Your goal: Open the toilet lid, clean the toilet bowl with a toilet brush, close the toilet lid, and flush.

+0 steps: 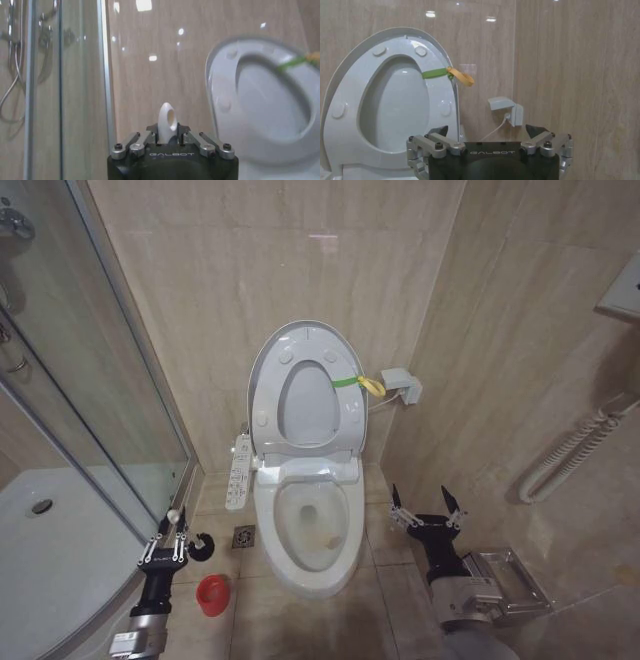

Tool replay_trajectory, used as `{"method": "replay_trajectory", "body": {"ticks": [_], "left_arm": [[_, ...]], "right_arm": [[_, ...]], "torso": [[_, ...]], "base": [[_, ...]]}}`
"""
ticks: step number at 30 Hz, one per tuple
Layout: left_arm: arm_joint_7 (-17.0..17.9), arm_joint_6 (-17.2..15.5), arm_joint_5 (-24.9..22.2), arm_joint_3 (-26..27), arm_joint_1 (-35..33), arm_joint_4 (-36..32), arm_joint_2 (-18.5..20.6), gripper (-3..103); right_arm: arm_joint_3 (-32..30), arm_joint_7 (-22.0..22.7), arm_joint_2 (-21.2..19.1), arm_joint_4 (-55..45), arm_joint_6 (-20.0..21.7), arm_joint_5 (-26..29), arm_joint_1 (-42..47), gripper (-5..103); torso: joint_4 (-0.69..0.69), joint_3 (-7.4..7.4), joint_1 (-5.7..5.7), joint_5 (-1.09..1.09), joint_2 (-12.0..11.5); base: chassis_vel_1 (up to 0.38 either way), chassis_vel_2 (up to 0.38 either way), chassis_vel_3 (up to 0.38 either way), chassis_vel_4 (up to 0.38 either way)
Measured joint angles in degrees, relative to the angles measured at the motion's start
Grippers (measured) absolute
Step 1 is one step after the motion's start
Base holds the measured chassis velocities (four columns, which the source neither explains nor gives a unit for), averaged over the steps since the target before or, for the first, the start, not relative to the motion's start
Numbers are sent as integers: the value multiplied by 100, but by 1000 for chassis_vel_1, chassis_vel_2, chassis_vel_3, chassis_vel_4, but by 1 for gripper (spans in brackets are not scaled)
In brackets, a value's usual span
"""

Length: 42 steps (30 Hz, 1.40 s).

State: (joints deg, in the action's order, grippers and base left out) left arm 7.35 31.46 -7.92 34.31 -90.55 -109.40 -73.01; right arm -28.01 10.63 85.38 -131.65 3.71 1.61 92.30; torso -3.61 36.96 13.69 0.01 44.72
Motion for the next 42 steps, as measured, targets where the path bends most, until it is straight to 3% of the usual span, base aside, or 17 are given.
{"method": "replay_trajectory", "body": {"ticks": [12,21,30,42], "left_arm": [[35,-103,53,-44,-696,-1340,14,25],[-314,-108,-609,-128,-343,-1792,433,24],[-493,-105,-1347,-332,499,-1382,1069,24],[-515,-92,-1694,-1619,2008,-183,1477,24]], "right_arm": [[0,0,0,0,0,0,0,100],[0,0,0,0,0,0,0,100],[0,0,0,0,0,0,0,100],[0,0,0,0,0,0,0,100]], "torso": [[1,0,0,0,0],[1,0,0,-1,0],[0,1,0,-1,-1],[1,1,0,-1,-1]], "base": [[0,0,0,0],[0,0,0,0],[0,0,0,0],[0,0,0,0]]}}
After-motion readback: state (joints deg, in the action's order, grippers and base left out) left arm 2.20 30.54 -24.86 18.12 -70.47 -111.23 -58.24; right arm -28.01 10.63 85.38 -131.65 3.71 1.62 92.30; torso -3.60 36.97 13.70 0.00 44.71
